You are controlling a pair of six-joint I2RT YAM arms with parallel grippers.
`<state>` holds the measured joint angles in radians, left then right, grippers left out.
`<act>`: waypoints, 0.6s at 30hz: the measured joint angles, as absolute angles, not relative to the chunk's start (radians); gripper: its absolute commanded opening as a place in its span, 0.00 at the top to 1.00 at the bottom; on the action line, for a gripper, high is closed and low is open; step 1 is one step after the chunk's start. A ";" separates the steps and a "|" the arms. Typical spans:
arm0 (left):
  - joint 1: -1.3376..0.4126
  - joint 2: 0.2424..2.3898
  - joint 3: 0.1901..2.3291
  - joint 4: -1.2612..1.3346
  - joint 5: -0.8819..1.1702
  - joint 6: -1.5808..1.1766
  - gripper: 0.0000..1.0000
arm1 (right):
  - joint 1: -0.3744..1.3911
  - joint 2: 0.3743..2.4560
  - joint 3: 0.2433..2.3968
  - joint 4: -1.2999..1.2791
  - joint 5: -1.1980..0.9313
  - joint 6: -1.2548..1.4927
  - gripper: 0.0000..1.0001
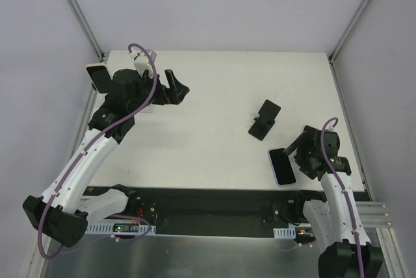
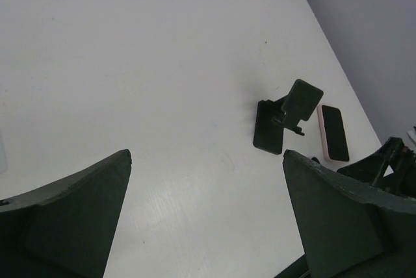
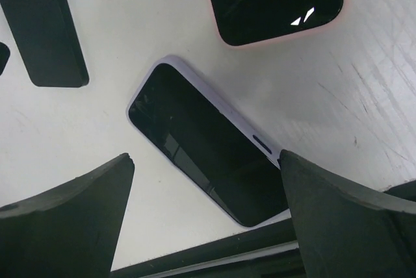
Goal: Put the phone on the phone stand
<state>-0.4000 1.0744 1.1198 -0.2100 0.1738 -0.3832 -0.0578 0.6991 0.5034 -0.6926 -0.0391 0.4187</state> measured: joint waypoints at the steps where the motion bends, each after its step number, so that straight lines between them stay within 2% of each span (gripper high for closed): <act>1: -0.400 1.056 1.119 -0.202 0.178 -0.384 0.01 | -0.075 0.709 0.493 -0.677 -0.049 0.415 0.04; 8: -0.400 1.012 1.111 -0.155 0.182 -0.383 0.01 | -0.106 0.921 0.482 -0.541 -0.186 0.309 0.04; 12: -0.400 1.022 1.100 -0.154 0.202 -0.384 0.01 | -0.072 0.928 0.447 -0.496 -0.245 0.291 0.04; 18: -0.400 1.038 1.097 -0.153 0.209 -0.383 0.01 | 0.223 0.856 0.410 -0.442 -0.229 0.413 0.04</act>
